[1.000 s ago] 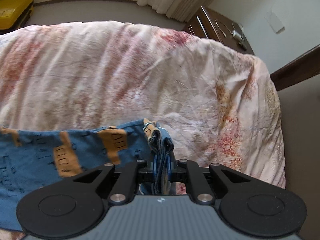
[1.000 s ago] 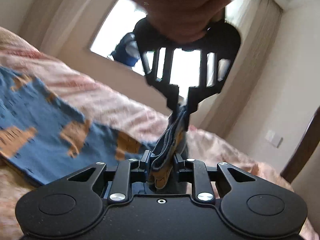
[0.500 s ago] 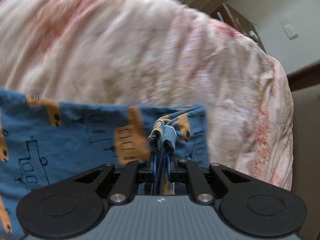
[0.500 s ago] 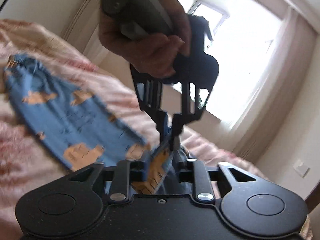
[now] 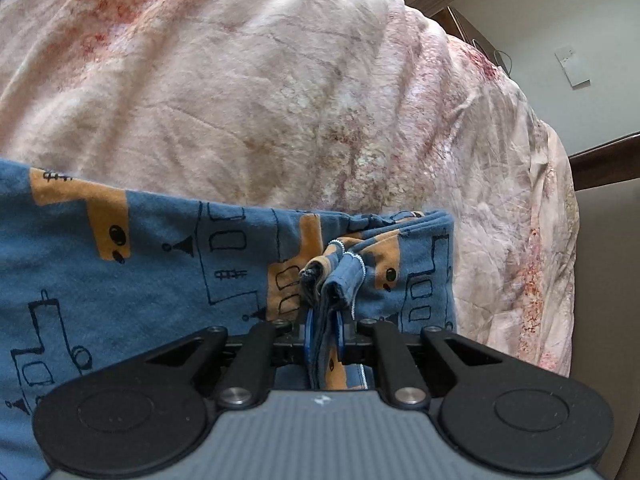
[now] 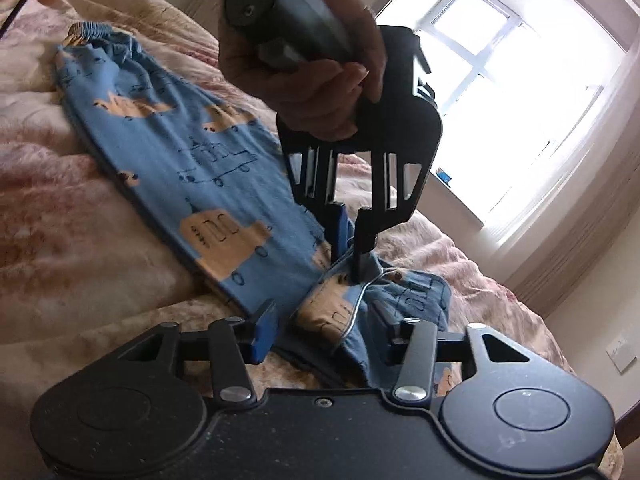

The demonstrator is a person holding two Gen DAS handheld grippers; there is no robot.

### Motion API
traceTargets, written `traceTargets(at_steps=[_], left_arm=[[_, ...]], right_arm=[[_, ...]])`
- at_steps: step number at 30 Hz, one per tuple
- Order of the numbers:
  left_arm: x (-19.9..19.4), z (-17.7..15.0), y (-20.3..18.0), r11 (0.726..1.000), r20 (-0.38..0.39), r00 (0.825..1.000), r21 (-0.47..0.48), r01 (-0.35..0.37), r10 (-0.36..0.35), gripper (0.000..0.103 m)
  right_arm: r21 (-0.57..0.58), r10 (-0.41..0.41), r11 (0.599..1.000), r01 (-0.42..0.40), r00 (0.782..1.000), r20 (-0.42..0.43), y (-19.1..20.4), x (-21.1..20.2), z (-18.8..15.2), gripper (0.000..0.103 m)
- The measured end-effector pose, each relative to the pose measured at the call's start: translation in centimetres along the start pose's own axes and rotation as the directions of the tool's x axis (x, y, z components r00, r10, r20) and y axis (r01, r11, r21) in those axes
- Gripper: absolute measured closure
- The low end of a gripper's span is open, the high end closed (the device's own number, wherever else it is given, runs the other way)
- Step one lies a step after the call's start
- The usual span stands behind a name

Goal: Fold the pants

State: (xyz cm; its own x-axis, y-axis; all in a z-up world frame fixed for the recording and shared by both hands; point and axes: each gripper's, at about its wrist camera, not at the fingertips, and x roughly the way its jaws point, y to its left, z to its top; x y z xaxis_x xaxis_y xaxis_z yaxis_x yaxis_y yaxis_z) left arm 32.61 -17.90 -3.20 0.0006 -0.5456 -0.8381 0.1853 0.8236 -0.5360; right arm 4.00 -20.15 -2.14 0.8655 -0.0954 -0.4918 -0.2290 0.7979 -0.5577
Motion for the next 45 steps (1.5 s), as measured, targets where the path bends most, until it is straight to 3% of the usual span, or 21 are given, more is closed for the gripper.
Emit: traceTargets(at_steps=[6,10,15,20,24,36,39,45], left_arm=[[0.1,0.2,-0.5,1.000,-0.002,1.000,-0.014,-0.027,0.027,0.091],[0.2,0.2,-0.3,0.999,-0.004,1.000,-0.027,-0.023,0.023,0.091],[0.1,0.1,-0.5,0.999,0.004,0.999,-0.010,-0.034,0.034,0.091],[0.1,0.1,-0.5,0.999,0.003,0.999,-0.012,-0.035,0.035,0.091],[0.1,0.1,-0.6,0.999,0.006,0.999,-0.012,-0.036,0.036,0.091],[-3.0,-1.2,-1.4,0.998,0.070,0.997,0.053,-0.039,0.035,0.092],[-4.9,-1.9,-0.3,0.998,0.092,0.996,0.061,-0.024,0.018,0.092],[-8.0,-3.4,4.4,1.000,0.102,0.995,-0.012,-0.006,0.007,0.092]], right_arm=[[-0.106,-0.081,0.991,0.081,0.997,0.001,0.5,-0.9,-0.3,0.058],[-0.144,-0.086,0.986,0.081,0.996,-0.032,1.1,-1.1,-0.7,0.057],[-0.199,-0.093,0.976,0.089,0.996,-0.008,1.9,0.2,-0.6,0.056],[-0.223,-0.078,0.972,0.077,0.997,0.005,2.7,0.8,-0.6,0.077],[-0.186,-0.052,0.981,0.050,0.999,-0.005,2.3,0.9,-0.6,0.087],[-0.019,-0.002,1.000,0.003,0.999,0.051,0.2,-0.8,0.5,0.097],[0.029,0.036,0.999,-0.038,0.996,0.079,-0.4,-1.7,1.7,0.097],[0.054,0.137,0.988,-0.144,0.983,0.123,0.0,-2.5,4.0,0.097]])
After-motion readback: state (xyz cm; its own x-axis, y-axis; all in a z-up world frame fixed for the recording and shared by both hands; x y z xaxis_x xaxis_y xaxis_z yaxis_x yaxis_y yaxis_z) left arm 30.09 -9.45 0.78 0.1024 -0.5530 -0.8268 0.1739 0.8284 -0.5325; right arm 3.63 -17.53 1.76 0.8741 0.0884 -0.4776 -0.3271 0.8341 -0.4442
